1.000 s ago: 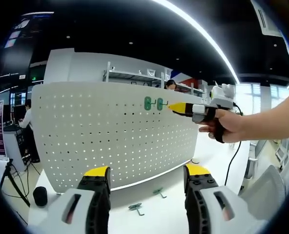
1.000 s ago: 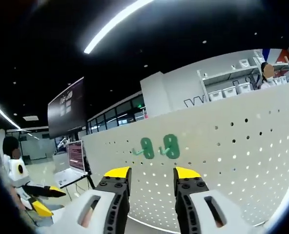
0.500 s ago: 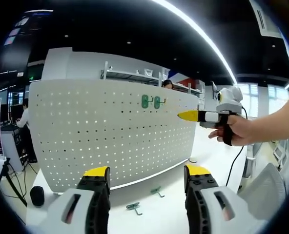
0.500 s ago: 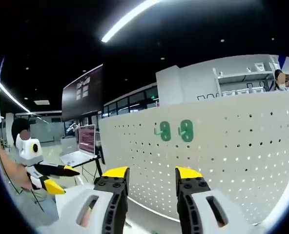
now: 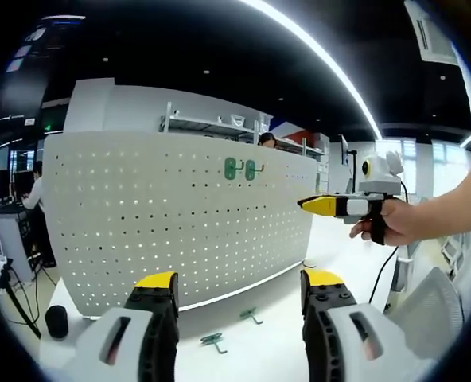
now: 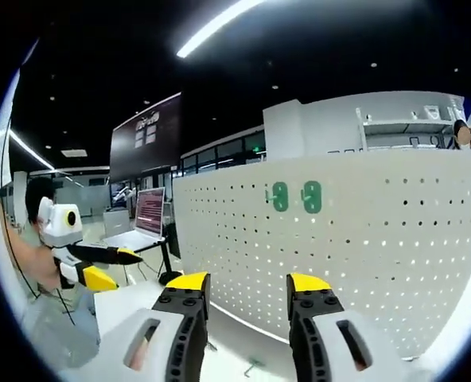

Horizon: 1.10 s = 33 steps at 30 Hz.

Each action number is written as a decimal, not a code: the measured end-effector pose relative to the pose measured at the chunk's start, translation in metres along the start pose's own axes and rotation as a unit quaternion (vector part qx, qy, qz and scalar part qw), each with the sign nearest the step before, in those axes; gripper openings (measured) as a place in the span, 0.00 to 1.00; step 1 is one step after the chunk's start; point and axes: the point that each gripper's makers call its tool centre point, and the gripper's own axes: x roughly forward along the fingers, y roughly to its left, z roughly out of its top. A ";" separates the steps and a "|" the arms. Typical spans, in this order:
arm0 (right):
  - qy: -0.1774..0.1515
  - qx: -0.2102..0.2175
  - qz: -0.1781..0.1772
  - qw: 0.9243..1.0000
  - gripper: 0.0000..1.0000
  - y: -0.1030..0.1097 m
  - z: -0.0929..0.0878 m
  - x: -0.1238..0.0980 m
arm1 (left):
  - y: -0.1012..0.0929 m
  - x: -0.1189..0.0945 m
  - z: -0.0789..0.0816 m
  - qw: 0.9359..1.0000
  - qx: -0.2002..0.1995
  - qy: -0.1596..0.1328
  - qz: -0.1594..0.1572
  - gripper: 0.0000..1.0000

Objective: Insert the hook assembly into the mounting plate slot until the hook locks in place.

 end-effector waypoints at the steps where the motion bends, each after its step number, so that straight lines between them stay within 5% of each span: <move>1: 0.001 -0.001 0.000 1.000 0.37 0.000 -0.001 -0.001 | 0.000 0.000 0.000 1.000 0.001 0.001 0.000 0.64; 33: 0.066 0.017 -0.001 0.998 0.40 0.012 -0.060 -0.042 | -0.011 0.001 -0.017 1.000 -0.003 0.016 -0.013 0.63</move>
